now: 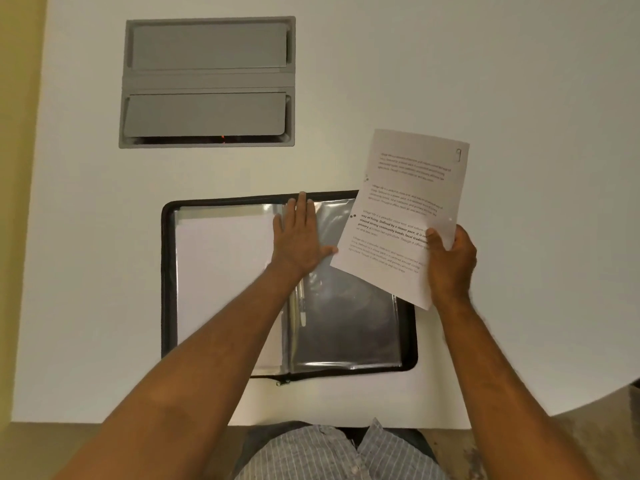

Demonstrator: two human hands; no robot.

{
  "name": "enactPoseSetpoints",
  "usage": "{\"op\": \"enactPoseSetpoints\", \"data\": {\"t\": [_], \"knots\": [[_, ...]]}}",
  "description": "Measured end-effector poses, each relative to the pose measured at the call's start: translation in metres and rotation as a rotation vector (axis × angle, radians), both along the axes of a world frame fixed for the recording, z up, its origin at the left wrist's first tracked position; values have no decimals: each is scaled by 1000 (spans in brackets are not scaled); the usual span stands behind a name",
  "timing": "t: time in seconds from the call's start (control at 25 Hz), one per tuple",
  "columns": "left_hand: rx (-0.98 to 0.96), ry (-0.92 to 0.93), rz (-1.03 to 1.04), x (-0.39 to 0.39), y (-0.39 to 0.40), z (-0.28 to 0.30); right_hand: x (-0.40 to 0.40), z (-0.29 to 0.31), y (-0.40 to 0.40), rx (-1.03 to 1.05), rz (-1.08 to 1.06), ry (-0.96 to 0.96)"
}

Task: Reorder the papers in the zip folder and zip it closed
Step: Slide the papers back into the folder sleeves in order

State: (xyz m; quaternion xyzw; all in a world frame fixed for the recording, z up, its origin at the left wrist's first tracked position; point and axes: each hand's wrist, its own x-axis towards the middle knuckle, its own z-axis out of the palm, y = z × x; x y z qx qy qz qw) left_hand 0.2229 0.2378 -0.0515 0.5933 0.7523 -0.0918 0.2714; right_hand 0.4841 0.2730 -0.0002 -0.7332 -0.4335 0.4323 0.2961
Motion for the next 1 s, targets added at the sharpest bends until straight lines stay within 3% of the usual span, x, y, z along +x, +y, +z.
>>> {"op": "enactPoseSetpoints", "data": {"t": [0.2, 0.36, 0.52, 0.6, 0.72, 0.84, 1.0], "knots": [[158, 39, -46, 9, -9, -9, -2, 3, 3, 23, 23, -30], [490, 19, -55, 0, -5, -12, -5, 14, 12, 86, -31, 49], [386, -157, -31, -7, 10, 8, -16, 20, 31, 93, -250, 284], [330, -250, -17, -9, 21, 18, -27, 19, 39, -25, -367, 510], [241, -313, -53, -7, 36, 25, -42, 17, 50, -170, -439, 699], [160, -213, -176, -3, 38, 19, -52, 18, 57, -212, -493, 791], [165, -2, -302, 15, 12, 1, -55, 18, 60, -204, -507, 737]]}}
